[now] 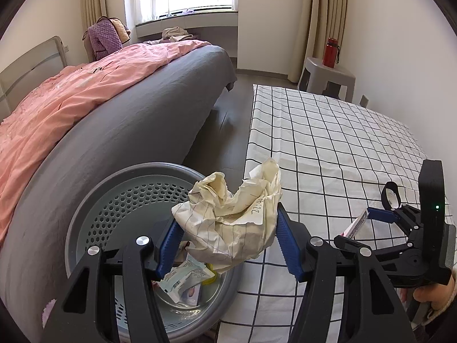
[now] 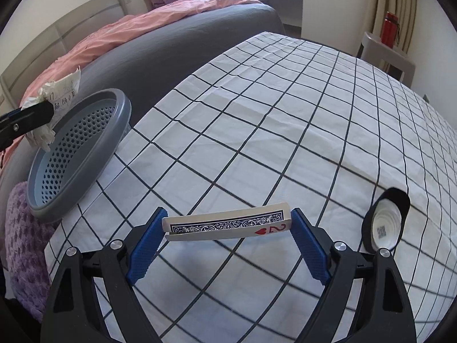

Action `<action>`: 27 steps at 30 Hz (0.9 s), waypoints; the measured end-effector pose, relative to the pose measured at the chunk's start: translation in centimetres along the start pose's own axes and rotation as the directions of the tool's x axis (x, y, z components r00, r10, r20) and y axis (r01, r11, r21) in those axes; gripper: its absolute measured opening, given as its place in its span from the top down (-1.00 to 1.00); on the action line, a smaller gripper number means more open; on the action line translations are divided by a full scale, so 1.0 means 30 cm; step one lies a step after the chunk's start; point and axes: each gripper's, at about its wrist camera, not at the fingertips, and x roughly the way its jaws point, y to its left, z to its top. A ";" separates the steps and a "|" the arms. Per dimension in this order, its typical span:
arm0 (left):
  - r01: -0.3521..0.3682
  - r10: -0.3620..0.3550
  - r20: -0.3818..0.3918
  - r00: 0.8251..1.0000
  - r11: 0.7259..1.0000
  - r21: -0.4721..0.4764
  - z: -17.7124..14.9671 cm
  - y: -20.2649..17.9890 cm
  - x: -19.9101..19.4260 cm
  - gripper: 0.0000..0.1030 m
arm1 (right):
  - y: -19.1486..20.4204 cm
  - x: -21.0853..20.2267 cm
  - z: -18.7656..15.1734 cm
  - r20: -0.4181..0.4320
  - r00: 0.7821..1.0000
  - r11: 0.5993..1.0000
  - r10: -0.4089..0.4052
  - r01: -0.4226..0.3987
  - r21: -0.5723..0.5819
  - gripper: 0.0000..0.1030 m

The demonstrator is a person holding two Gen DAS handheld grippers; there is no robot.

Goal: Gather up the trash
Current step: 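Grasp the playing card with the right tool while the left tool holds the tissue, then carry the tissue and playing card over the grey basket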

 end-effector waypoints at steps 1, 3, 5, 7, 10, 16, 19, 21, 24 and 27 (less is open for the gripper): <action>0.001 -0.001 0.000 1.000 1.000 -0.001 -0.006 0.008 -0.005 -0.15 | 0.008 -0.008 -0.009 0.000 1.000 1.000 0.000 0.000 0.018 -0.63; 0.004 -0.004 -0.001 1.000 1.000 -0.010 -0.015 0.028 -0.015 -0.15 | 0.033 -0.026 -0.028 0.008 1.000 0.999 -0.010 0.010 0.039 -0.63; -0.004 0.004 0.002 1.000 1.000 -0.011 -0.024 0.050 -0.029 -0.15 | 0.060 -0.045 -0.042 0.020 1.000 0.998 -0.009 0.008 0.061 -0.63; -0.011 0.011 0.008 1.000 1.000 -0.008 -0.034 0.072 -0.044 -0.15 | 0.087 -0.063 -0.052 0.036 0.999 0.996 -0.006 0.003 0.085 -0.63; -0.024 0.024 0.011 1.000 1.000 -0.009 -0.055 0.113 -0.060 -0.15 | 0.142 -0.088 -0.055 0.064 0.998 0.995 -0.012 0.006 0.101 -0.63; -0.051 0.051 -0.005 0.999 0.998 -0.025 -0.107 0.213 -0.072 -0.15 | 0.267 -0.101 -0.034 0.101 0.995 0.994 -0.011 0.001 0.106 -0.63; -0.059 0.058 -0.024 0.998 0.998 -0.037 -0.133 0.271 -0.066 -0.15 | 0.334 -0.097 -0.016 0.110 0.994 0.995 0.015 -0.026 0.099 -0.63; -0.072 0.071 -0.033 0.997 0.996 -0.045 -0.151 0.313 -0.061 -0.15 | 0.380 -0.090 0.000 0.110 0.993 0.995 0.031 -0.041 0.087 -0.64; -0.088 0.085 -0.050 0.995 0.994 -0.062 -0.172 0.376 -0.052 -0.15 | 0.442 -0.078 0.028 0.109 0.993 0.996 0.051 -0.059 0.071 -0.63; -0.101 0.097 -0.061 0.993 0.992 -0.073 -0.184 0.424 -0.040 -0.15 | 0.496 -0.060 0.059 0.108 0.992 0.996 0.069 -0.075 0.050 -0.64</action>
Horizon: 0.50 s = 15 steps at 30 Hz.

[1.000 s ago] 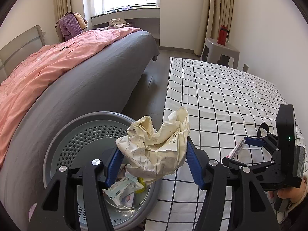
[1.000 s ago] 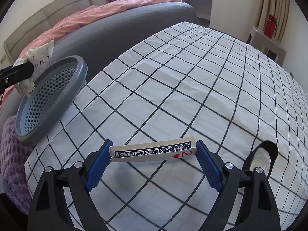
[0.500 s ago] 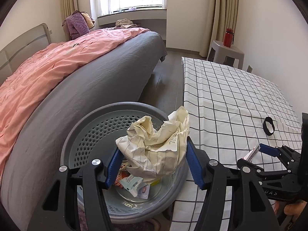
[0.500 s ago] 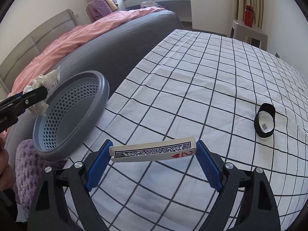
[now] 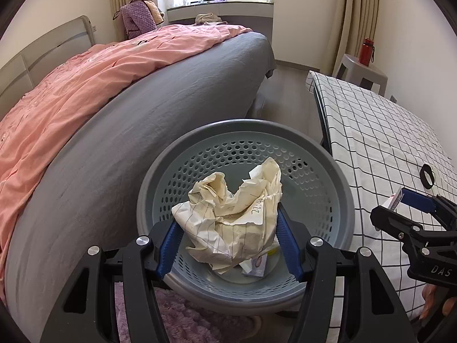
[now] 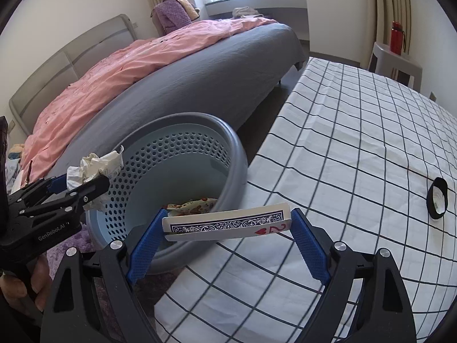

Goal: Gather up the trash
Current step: 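Carry the tissue and playing card over the grey basket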

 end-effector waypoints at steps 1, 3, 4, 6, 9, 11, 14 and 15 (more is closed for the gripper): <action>-0.004 0.004 -0.001 1.000 1.000 -0.003 -0.001 0.014 0.004 -0.15 | 0.016 0.008 0.008 0.000 1.000 1.000 0.003 -0.003 -0.009 -0.64; -0.007 0.007 -0.003 1.000 1.000 -0.010 0.000 0.037 0.015 -0.15 | 0.040 0.025 0.024 -0.001 1.000 1.000 0.008 -0.008 -0.019 -0.64; -0.007 0.007 -0.005 1.000 1.000 -0.014 0.000 0.048 0.021 -0.15 | 0.052 0.036 0.035 -0.004 1.000 1.000 0.011 -0.011 -0.023 -0.64; -0.005 0.004 -0.009 1.000 1.000 -0.025 0.004 0.068 0.036 -0.15 | 0.072 0.056 0.055 -0.010 1.000 0.999 0.017 -0.017 -0.032 -0.64; 0.001 -0.002 -0.013 1.000 0.999 -0.039 0.009 0.090 0.059 -0.15 | 0.097 0.085 0.079 -0.015 1.000 0.998 0.021 -0.021 -0.051 -0.64; 0.003 -0.004 -0.017 1.000 0.999 -0.044 0.015 0.103 0.074 -0.15 | 0.105 0.103 0.089 -0.020 1.000 0.998 0.024 -0.025 -0.055 -0.64; 0.004 -0.005 -0.019 1.000 0.999 -0.045 0.018 0.114 0.088 -0.15 | 0.116 0.128 0.104 -0.027 0.999 0.998 0.029 -0.031 -0.054 -0.64; 0.005 -0.005 -0.018 1.000 0.999 -0.045 0.019 0.115 0.091 -0.16 | 0.120 0.133 0.108 -0.027 0.999 0.998 0.030 -0.032 -0.054 -0.65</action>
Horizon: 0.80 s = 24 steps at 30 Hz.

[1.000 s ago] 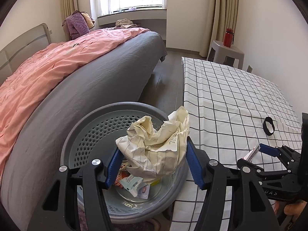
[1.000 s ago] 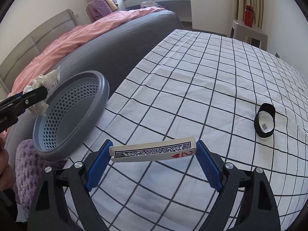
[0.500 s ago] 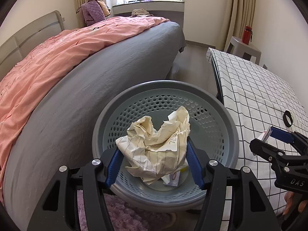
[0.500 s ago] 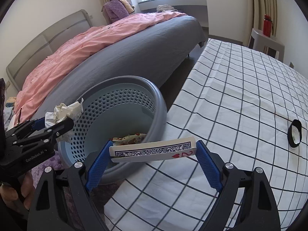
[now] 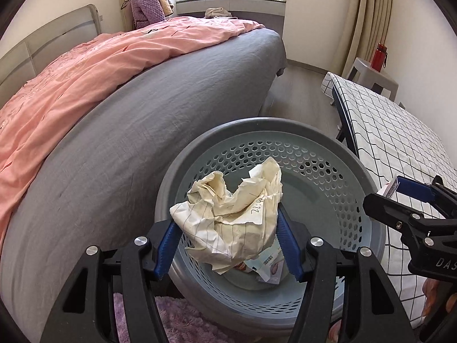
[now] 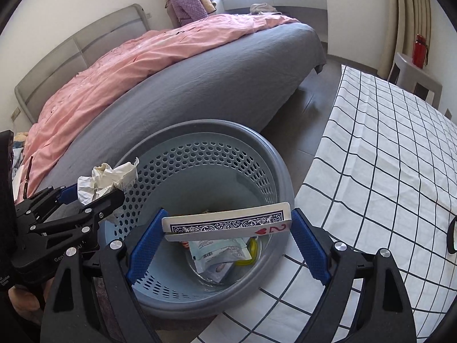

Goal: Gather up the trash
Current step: 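Carry the tissue and playing card over the grey basket, then open both tools to drop the tissue and card into the basket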

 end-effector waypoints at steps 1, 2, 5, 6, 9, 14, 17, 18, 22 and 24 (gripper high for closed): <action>0.002 -0.002 -0.001 1.000 1.000 -0.001 0.002 0.002 0.004 -0.17 | 0.003 0.004 0.004 0.000 1.000 1.000 0.001 -0.001 -0.002 -0.66; 0.004 -0.004 -0.002 1.000 1.000 -0.005 0.004 0.007 0.006 -0.18 | 0.006 0.008 0.007 0.000 1.000 1.000 0.003 -0.003 -0.004 -0.66; 0.011 -0.012 -0.007 1.000 1.000 -0.019 0.005 0.020 0.009 -0.27 | 0.015 0.013 0.014 0.005 1.000 1.000 0.007 -0.007 -0.008 -0.82; 0.008 -0.008 -0.009 1.000 1.000 -0.022 0.005 0.025 0.010 -0.32 | 0.014 0.013 0.016 0.009 1.000 1.000 0.010 -0.010 -0.006 -0.85; -0.001 0.000 -0.013 1.000 1.000 -0.029 0.002 0.037 0.009 -0.35 | 0.014 0.008 0.017 0.013 1.000 1.000 0.007 -0.007 -0.003 -0.85; -0.013 0.013 -0.013 1.000 0.999 -0.031 -0.004 0.046 0.003 -0.44 | 0.014 0.000 0.006 0.015 1.000 1.000 0.002 -0.002 0.002 -0.85; -0.017 0.017 -0.011 1.000 0.999 -0.036 -0.006 0.048 -0.002 -0.46 | 0.017 -0.005 0.005 0.018 1.000 1.000 0.001 -0.001 0.002 -0.85; -0.018 0.018 -0.010 1.000 0.999 -0.038 -0.006 0.048 -0.004 -0.46 | 0.017 -0.007 0.004 0.019 1.000 1.000 0.000 0.000 0.002 -0.85; -0.023 0.022 -0.005 1.000 0.999 -0.038 -0.008 0.051 -0.014 -0.46 | 0.013 -0.010 0.006 0.022 1.000 1.000 -0.002 0.002 0.006 -0.85; -0.025 0.025 -0.004 1.000 0.999 -0.038 -0.007 0.050 -0.017 -0.47 | 0.009 -0.012 0.004 0.021 1.000 1.000 0.001 -0.001 0.009 -0.85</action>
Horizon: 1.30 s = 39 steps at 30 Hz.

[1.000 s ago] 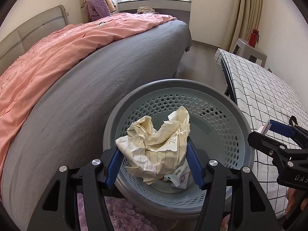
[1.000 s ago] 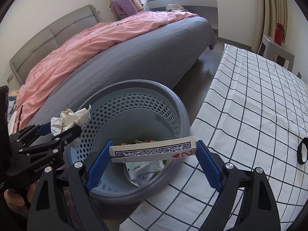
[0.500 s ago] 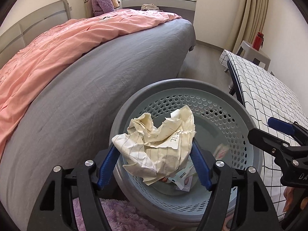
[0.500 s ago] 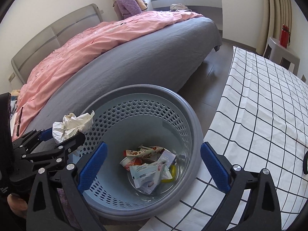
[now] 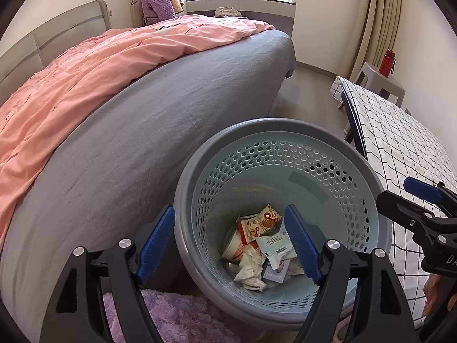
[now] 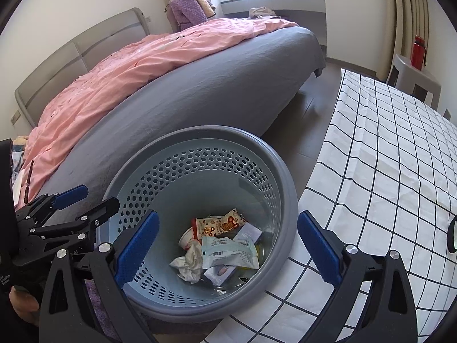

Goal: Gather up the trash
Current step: 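Open both tools to drop the tissue and card into the basket, then withdraw both tools from the basket toward the white bottle cap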

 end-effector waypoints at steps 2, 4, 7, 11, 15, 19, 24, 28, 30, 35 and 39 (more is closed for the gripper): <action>-0.002 0.002 0.001 1.000 1.000 0.001 -0.001 -0.002 -0.002 -0.47 | -0.001 -0.002 -0.003 0.000 1.000 1.000 -0.002 0.002 0.000 -0.85; -0.006 0.006 0.001 1.000 1.000 0.002 0.000 -0.006 -0.003 -0.47 | -0.001 -0.005 -0.006 -0.001 1.000 1.000 -0.002 0.002 0.002 -0.85; -0.010 0.010 0.001 1.000 1.000 0.005 -0.002 -0.010 -0.007 -0.47 | -0.004 -0.008 -0.012 -0.001 1.000 1.000 0.000 0.000 0.008 -0.85; -0.013 0.013 0.005 1.000 1.000 0.008 -0.003 -0.017 -0.017 -0.47 | -0.011 -0.018 -0.026 0.002 1.000 1.000 -0.002 0.002 0.021 -0.85; -0.006 0.006 0.008 1.000 1.000 0.012 -0.005 -0.036 -0.030 -0.47 | -0.035 -0.039 -0.048 0.007 1.000 0.999 -0.010 0.009 0.042 -0.85; 0.001 -0.001 0.011 1.000 1.000 0.027 -0.007 -0.070 -0.046 -0.47 | -0.083 -0.072 -0.075 0.013 1.000 0.997 -0.025 0.023 0.076 -0.85; 0.021 -0.022 0.016 1.000 0.999 0.049 -0.008 -0.132 -0.070 -0.47 | -0.163 -0.129 -0.111 0.029 0.998 0.992 -0.059 0.056 0.116 -0.85; 0.048 -0.050 0.016 0.999 0.997 0.068 -0.003 -0.200 -0.085 -0.48 | -0.247 -0.187 -0.138 0.047 0.994 0.984 -0.096 0.088 0.155 -0.85; 0.059 -0.061 0.019 0.998 0.995 0.084 -0.002 -0.243 -0.092 -0.48 | -0.294 -0.221 -0.154 0.057 0.991 0.979 -0.117 0.106 0.173 -0.85; 0.098 -0.101 0.016 0.995 0.986 0.134 0.003 -0.370 -0.103 -0.51 | -0.432 -0.314 -0.201 0.077 0.981 0.963 -0.177 0.156 0.222 -0.85; 0.133 -0.137 0.006 0.991 0.974 0.184 0.007 -0.498 -0.101 -0.51 | -0.558 -0.386 -0.247 0.078 0.969 0.943 -0.234 0.207 0.262 -0.85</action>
